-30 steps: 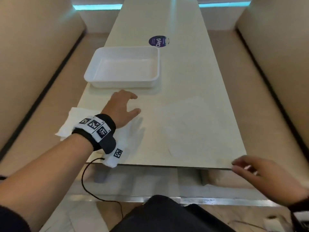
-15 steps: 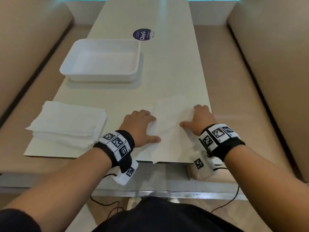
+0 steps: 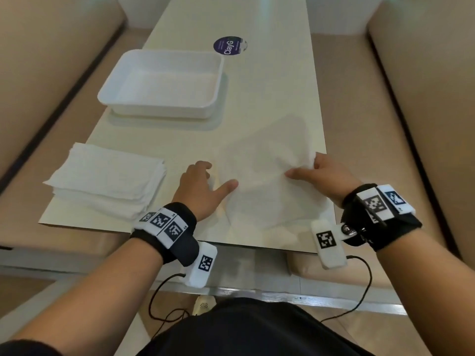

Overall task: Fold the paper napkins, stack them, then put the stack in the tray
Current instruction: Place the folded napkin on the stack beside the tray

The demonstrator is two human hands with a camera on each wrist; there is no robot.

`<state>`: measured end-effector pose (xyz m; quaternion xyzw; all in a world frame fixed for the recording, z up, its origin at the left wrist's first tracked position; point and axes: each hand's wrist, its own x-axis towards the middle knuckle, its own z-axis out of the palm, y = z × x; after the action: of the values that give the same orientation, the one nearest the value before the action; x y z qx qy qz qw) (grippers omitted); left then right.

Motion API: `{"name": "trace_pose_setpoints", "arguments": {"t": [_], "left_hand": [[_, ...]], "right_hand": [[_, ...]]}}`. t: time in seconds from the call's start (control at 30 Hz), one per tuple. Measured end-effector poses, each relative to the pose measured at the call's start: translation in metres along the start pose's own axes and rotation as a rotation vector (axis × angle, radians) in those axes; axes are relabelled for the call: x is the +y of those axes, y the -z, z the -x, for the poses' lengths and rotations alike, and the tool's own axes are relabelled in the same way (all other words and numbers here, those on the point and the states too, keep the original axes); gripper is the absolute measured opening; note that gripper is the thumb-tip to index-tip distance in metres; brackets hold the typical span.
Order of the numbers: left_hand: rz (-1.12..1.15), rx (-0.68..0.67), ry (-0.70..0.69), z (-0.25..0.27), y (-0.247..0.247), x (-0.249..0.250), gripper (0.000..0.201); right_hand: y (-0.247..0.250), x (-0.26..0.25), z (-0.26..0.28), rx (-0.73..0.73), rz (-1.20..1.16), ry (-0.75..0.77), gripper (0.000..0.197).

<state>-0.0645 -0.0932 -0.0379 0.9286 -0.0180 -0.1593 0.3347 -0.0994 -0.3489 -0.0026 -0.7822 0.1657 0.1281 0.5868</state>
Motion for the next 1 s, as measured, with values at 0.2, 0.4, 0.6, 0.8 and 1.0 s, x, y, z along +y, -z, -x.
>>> {"name": "trace_pose_setpoints", "arguments": {"t": [0.2, 0.4, 0.6, 0.8, 1.0], "left_hand": [[0.229, -0.158, 0.104, -0.008, -0.003, 0.012, 0.081], [0.601, -0.303, 0.146, -0.019, 0.002, 0.016, 0.044], [0.722, -0.272, 0.101, -0.024, 0.014, 0.006, 0.031], [0.831, -0.272, 0.044, -0.025, 0.028, 0.003, 0.025], [0.869, -0.284, -0.035, -0.028, 0.043, -0.002, 0.024]], "right_hand": [[0.002, 0.004, -0.004, 0.026, -0.197, 0.059, 0.034], [0.001, 0.009, -0.005, -0.020, -0.215, 0.042, 0.033], [0.006, 0.014, -0.004, 0.012, -0.229, 0.047, 0.026], [0.010, 0.014, -0.003, 0.000, -0.238, 0.101, 0.019], [0.014, 0.013, -0.006, -0.021, -0.265, 0.178, 0.022]]}}
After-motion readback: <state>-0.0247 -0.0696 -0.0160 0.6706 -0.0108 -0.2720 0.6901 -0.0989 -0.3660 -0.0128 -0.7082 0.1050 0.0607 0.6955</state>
